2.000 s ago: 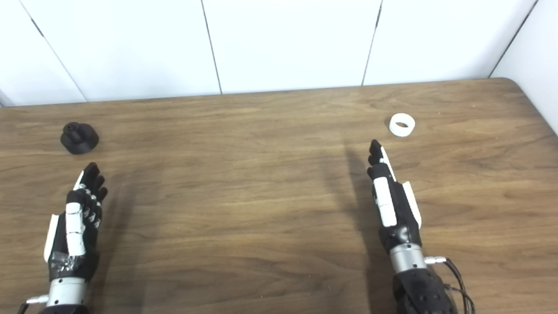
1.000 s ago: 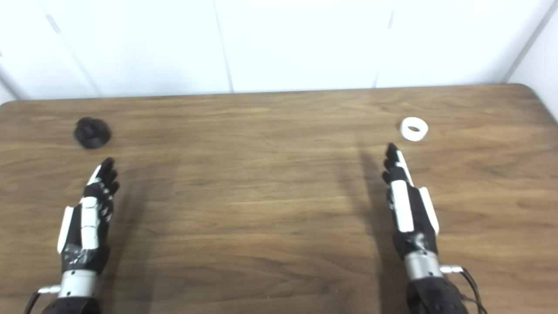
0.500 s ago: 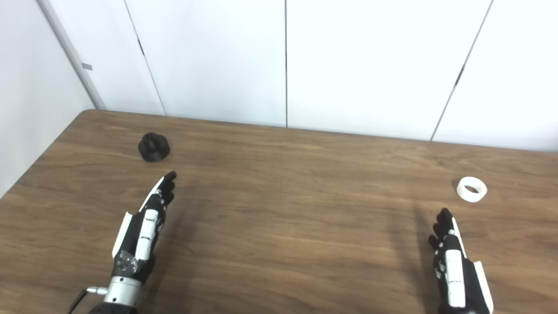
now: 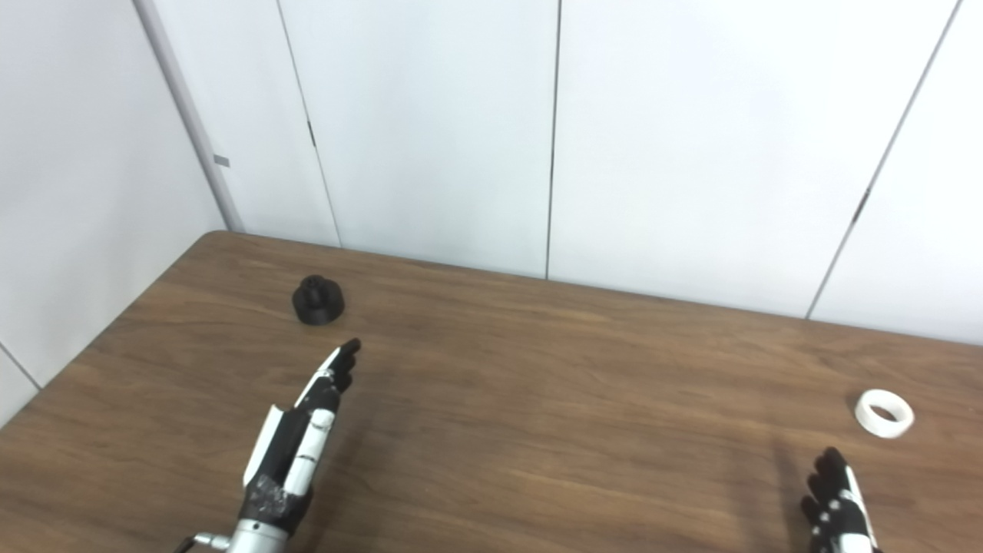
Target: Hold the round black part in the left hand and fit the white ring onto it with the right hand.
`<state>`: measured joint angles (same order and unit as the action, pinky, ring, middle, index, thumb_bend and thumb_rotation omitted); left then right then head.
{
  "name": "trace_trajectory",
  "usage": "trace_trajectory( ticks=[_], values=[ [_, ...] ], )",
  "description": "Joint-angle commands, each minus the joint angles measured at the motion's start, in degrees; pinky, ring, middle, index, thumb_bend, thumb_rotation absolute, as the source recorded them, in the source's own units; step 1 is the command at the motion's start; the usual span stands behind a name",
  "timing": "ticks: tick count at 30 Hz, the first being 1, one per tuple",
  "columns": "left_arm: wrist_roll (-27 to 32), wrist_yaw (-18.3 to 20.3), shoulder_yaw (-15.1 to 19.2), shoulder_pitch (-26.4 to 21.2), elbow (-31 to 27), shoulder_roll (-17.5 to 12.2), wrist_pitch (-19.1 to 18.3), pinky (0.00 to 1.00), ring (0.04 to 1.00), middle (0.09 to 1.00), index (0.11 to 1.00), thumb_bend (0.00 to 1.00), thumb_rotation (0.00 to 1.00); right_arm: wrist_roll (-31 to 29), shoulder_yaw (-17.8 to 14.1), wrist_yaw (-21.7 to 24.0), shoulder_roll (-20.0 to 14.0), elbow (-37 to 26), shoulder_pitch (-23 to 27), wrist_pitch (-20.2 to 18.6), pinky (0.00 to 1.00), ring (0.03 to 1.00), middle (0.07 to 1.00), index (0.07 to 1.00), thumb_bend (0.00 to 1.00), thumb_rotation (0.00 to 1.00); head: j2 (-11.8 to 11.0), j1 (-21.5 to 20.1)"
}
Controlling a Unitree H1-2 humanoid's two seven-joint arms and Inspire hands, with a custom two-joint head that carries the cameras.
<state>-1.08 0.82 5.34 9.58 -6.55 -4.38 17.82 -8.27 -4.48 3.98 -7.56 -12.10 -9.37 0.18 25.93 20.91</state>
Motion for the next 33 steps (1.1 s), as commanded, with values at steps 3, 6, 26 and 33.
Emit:
trace_trajectory(
  ticks=[3, 6, 26, 33],
  values=[
    [-0.97, -0.97, -1.97, 1.8, 6.11, 3.14, 2.09, 1.0, 1.0, 1.0, 0.965, 0.45, 0.91, 0.65, -0.67, -1.0, 0.65, -0.2, 0.33, 1.26, 1.0, 0.985, 0.962, 0.949, 0.62, 1.0, 0.07, 0.24],
    [-1.12, -0.86, -1.89, 1.83, 6.26, 3.26, 2.33, 1.0, 1.0, 1.0, 0.968, 0.45, 0.91, 1.02, -0.54, -1.25, 0.55, -0.62, 0.23, 0.38, 1.0, 0.978, 0.957, 0.945, 0.63, 1.0, 0.37, -0.04],
    [-11.96, -4.67, 2.54, 0.46, -9.92, -0.1, -12.8, 0.99, 0.983, 0.965, 0.944, 0.85, 0.31, 0.96, 0.36, -2.09, 1.58, -1.8, 0.02, 0.26, 1.0, 0.999, 0.967, 0.956, 0.68, 1.0, 1.38, -2.7],
    [-17.27, -4.63, 4.28, -2.95, -14.36, -3.22, -20.12, 0.88, 0.928, 0.938, 0.933, 0.92, 0.32, 0.75, 1.0, -1.28, 0.78, -2.47, -0.04, -0.45, 1.0, 1.0, 0.968, 0.958, 0.69, 1.0, 1.75, -3.04]
  ],
)
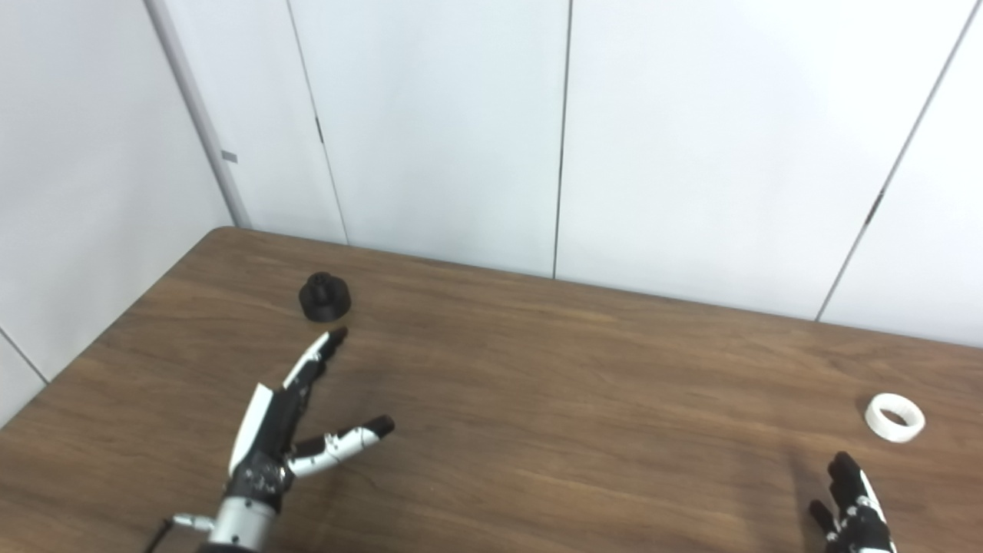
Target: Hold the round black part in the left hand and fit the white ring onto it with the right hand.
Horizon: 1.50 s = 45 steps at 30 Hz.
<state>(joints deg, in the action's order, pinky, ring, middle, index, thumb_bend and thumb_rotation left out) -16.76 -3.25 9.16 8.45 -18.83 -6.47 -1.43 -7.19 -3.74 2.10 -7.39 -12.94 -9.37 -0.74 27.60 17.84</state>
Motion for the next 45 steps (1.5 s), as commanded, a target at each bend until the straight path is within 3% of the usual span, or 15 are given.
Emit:
trace_trajectory(
  ticks=[1, 7, 12, 20, 29, 37, 45],
  values=[
    [-2.82, -0.37, 0.67, -2.4, -2.47, -1.74, -2.95, 0.9, 0.943, 0.951, 0.93, 0.92, 0.35, -0.55, 0.62, 1.38, 0.02, -1.75, 0.04, 0.64, 1.0, 1.0, 0.987, 0.983, 0.68, 1.0, 0.12, 0.06],
    [-6.32, -0.45, 1.68, -5.72, -2.28, -5.31, -8.76, 1.0, 0.999, 0.98, 0.926, 0.95, 0.39, -0.24, 0.8, 2.26, -0.65, -1.44, 0.1, 1.3, 1.0, 1.0, 1.0, 1.0, 0.67, 1.0, 0.32, 0.09],
    [-9.26, -0.91, 1.88, -8.78, 1.23, -9.12, -9.79, 1.0, 1.0, 0.959, 0.923, 0.96, 0.41, 0.21, 0.81, 2.17, -0.55, -1.32, -0.09, 1.38, 1.0, 1.0, 1.0, 1.0, 0.65, 1.0, 0.52, 0.05],
    [-9.34, -1.54, 2.32, -13.88, 9.17, -12.72, -11.61, 1.0, 1.0, 0.973, 0.92, 0.96, 0.39, 0.18, 0.71, 2.11, -0.36, -1.46, -0.37, 1.58, 1.0, 1.0, 1.0, 1.0, 0.65, 1.0, 0.64, -0.29],
    [-9.29, -3.66, 2.62, -19.73, 18.23, -16.38, -10.42, 1.0, 1.0, 0.957, 0.9, 0.99, 0.39, 0.39, 0.83, 2.07, -0.23, -1.44, -0.52, 1.82, 1.0, 1.0, 1.0, 1.0, 0.64, 1.0, 0.64, -0.29],
    [-10.94, -5.86, 0.13, -25.26, 27.23, -19.67, -9.51, 1.0, 0.998, 0.949, 0.887, 1.0, 0.41, 0.91, 1.17, 1.81, 0.06, -2.09, -0.76, 1.11, 1.0, 1.0, 1.0, 1.0, 0.61, 1.0, 0.61, -0.72],
    [-10.78, -7.67, -1.62, -30.08, 34.88, -21.06, -9.05, 1.0, 1.0, 0.95, 0.884, 1.0, 0.39, 0.88, 1.39, 1.66, 0.44, -2.89, -1.01, 0.28, 1.0, 1.0, 1.0, 1.0, 0.6, 1.0, 0.6, -1.08]
  ],
)
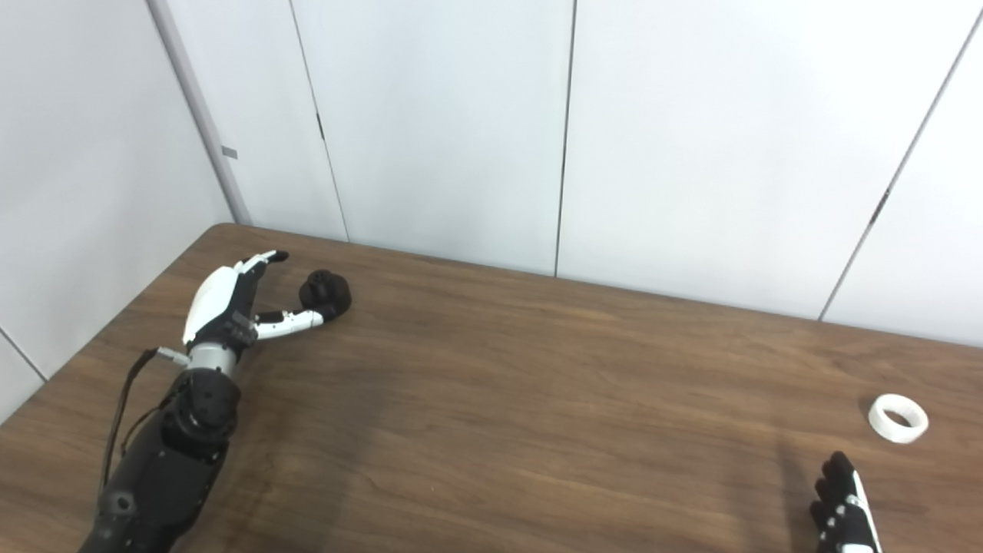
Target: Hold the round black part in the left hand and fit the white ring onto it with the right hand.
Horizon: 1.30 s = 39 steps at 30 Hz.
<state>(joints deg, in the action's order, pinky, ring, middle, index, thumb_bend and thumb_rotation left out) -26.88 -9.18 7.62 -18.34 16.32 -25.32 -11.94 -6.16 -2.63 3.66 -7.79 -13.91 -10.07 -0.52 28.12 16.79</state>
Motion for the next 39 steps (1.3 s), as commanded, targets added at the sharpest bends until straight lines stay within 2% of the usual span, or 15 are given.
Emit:
trace_trajectory(
  ticks=[1, 11, 20, 27, 33, 39],
  values=[
    [-0.84, -1.73, -0.48, -3.86, 0.64, -2.43, 1.37, 1.0, 1.0, 0.948, 0.881, 1.0, 0.39, -0.19, 0.3, 0.07, 0.9, -2.07, -0.33, -0.09, 1.0, 1.0, 1.0, 1.0, 0.6, 1.0, 0.1, -0.08],
    [-3.03, -0.92, -5.68, -8.34, 7.6, -4.46, 0.07, 1.0, 1.0, 0.958, 0.863, 1.0, 0.39, -0.31, 0.39, -0.41, 1.34, -3.05, -0.45, -0.97, 1.0, 1.0, 1.0, 1.0, 0.57, 1.0, 0.29, -0.34],
    [-4.46, -0.57, -9.81, -10.37, 10.89, -5.18, -1.31, 1.0, 1.0, 0.964, 0.815, 1.0, 0.4, -0.04, 0.66, -0.8, 1.49, -3.75, -0.67, -1.46, 1.0, 1.0, 1.0, 1.0, 0.55, 1.0, 0.44, -0.73],
    [-3.67, -3.64, -9.82, -11.13, 14.25, -4.48, -0.74, 1.0, 1.0, 0.954, 0.811, 0.97, 0.36, 0.38, 0.95, -1.25, 1.63, -4.61, -0.66, -2.05, 1.0, 1.0, 1.0, 1.0, 0.57, 1.0, 0.57, -0.79],
    [-3.53, -4.65, -10.05, -11.73, 16.3, -4.59, -1.21, 1.0, 1.0, 0.955, 0.818, 0.96, 0.35, 0.57, 1.11, -1.28, 1.56, -5.14, -0.67, -2.43, 1.0, 1.0, 1.0, 1.0, 0.57, 1.0, 0.53, -0.71],
    [-3.39, -5.06, -10.14, -12.26, 17.75, -4.7, -2.1, 1.0, 1.0, 0.955, 0.823, 0.95, 0.35, 0.49, 1.31, -1.35, 1.62, -5.6, -0.84, -2.92, 1.0, 1.0, 1.0, 1.0, 0.54, 1.0, 0.49, -0.72]
  ],
)
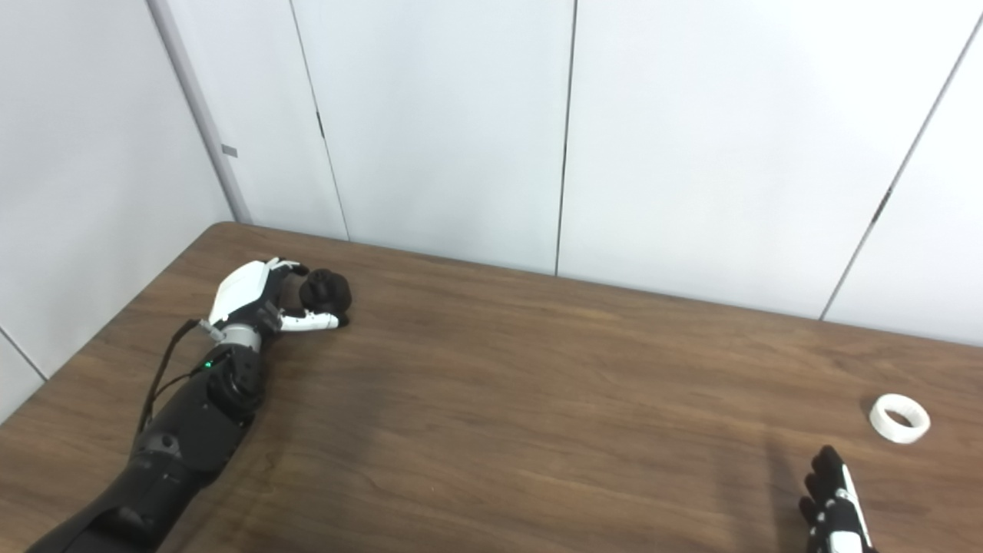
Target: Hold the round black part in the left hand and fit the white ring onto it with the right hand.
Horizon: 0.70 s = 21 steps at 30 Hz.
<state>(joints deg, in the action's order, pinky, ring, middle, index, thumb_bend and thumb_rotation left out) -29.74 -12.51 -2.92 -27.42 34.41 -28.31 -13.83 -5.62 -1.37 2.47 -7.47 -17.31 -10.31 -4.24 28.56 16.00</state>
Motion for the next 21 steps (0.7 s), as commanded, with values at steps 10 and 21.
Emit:
trace_trajectory(
  ticks=[10, 21],
  values=[
    [0.99, -1.13, 0.33, -3.82, 0.87, -1.69, 1.24, 1.0, 0.998, 0.944, 0.812, 0.94, 0.36, 0.01, 0.21, -0.17, 1.37, -2.87, -0.69, 0.02, 1.0, 1.0, 1.0, 1.0, 0.46, 1.0, 0.05, -0.13],
    [4.18, -0.1, 0.47, -4.71, 1.23, -0.5, 1.26, 1.0, 0.986, 0.921, 0.798, 0.97, 0.38, 0.33, 0.1, -0.54, 1.46, -3.41, -0.84, -0.61, 1.0, 1.0, 1.0, 1.0, 0.45, 1.0, 0.11, -0.15]
  ],
)
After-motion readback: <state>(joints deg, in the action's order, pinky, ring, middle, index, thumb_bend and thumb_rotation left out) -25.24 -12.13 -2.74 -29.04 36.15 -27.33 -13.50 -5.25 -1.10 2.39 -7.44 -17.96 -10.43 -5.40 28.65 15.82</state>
